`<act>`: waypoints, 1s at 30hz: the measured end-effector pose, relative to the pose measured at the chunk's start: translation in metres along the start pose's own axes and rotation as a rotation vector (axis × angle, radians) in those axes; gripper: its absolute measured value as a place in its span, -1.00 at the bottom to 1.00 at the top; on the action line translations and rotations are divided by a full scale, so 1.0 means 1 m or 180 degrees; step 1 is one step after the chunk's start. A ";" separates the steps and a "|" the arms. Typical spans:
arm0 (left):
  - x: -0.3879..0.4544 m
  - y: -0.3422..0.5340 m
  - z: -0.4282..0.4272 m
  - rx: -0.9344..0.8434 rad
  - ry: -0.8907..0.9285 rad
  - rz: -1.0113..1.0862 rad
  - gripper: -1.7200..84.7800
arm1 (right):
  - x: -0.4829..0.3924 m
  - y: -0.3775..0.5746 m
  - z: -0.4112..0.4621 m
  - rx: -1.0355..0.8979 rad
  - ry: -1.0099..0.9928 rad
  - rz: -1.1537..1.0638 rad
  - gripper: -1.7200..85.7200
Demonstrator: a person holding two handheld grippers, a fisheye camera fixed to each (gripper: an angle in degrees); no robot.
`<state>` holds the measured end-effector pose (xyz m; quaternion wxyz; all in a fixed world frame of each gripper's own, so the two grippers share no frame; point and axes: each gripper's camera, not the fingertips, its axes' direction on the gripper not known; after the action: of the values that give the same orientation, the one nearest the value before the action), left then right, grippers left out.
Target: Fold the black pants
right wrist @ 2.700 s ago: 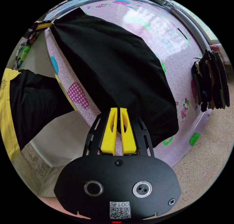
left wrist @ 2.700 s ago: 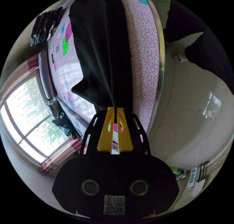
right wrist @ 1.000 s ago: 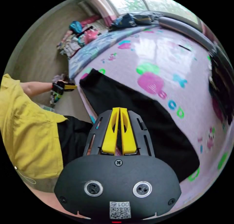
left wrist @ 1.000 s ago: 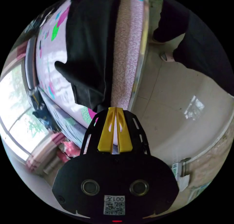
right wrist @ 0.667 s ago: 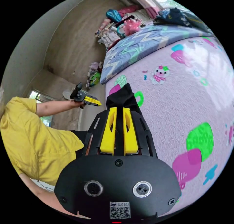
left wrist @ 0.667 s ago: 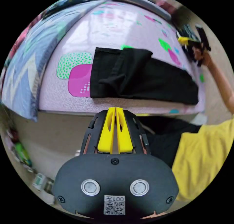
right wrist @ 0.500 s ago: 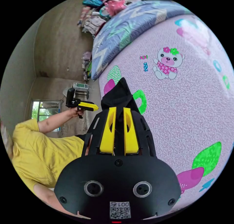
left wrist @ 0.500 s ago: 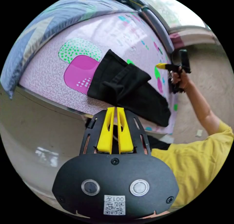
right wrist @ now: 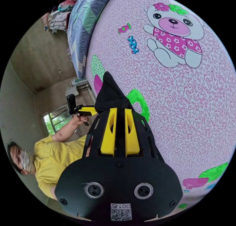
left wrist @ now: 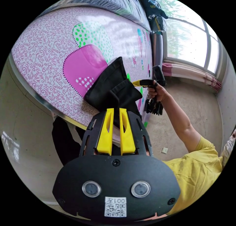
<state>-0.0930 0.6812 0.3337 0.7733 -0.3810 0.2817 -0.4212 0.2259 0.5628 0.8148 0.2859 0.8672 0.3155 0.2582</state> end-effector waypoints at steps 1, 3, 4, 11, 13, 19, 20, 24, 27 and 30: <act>0.001 -0.001 -0.008 0.0040 -0.0009 -0.0043 -0.95 | 0.001 -0.004 -0.004 -0.0029 0.0014 0.0002 -0.86; 0.004 -0.002 -0.020 0.0063 -0.0010 -0.0087 -0.94 | 0.003 -0.007 -0.012 -0.0024 0.0061 -0.0002 -0.85; 0.006 -0.002 -0.027 0.0073 -0.0027 -0.0109 -0.94 | 0.004 -0.009 -0.018 -0.0003 0.0089 -0.0007 -0.84; 0.022 -0.005 -0.050 0.0093 -0.0021 -0.0177 -0.91 | 0.023 -0.025 -0.024 -0.0036 -0.0100 0.0035 -0.83; 0.027 -0.008 -0.055 0.0089 -0.0068 -0.0211 -0.89 | 0.026 -0.031 -0.021 -0.0033 -0.0203 0.0016 -0.83; 0.035 -0.009 -0.062 0.0035 -0.0133 -0.0237 -0.94 | 0.024 -0.046 -0.007 -0.0112 -0.0051 -0.0092 -0.89; 0.037 -0.008 -0.063 0.0051 -0.0150 -0.0217 -0.96 | 0.019 -0.048 -0.008 -0.0079 -0.0058 -0.0195 -0.90; 0.054 0.012 -0.081 0.0372 -0.0352 -0.0058 -0.99 | -0.013 -0.055 -0.017 0.0172 -0.0120 -0.0771 -0.91; 0.059 0.034 -0.090 0.0584 -0.0300 -0.0044 -0.99 | -0.039 -0.067 -0.012 0.0150 0.0019 -0.1146 -0.91; 0.056 0.049 -0.091 0.0637 -0.0280 -0.0161 -0.99 | -0.053 -0.082 0.011 -0.0108 0.0429 -0.1320 -0.91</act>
<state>-0.1127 0.6178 0.2369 0.8082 -0.3270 0.1943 -0.4495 0.1646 0.5746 0.7390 0.3256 0.7597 0.5011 0.2565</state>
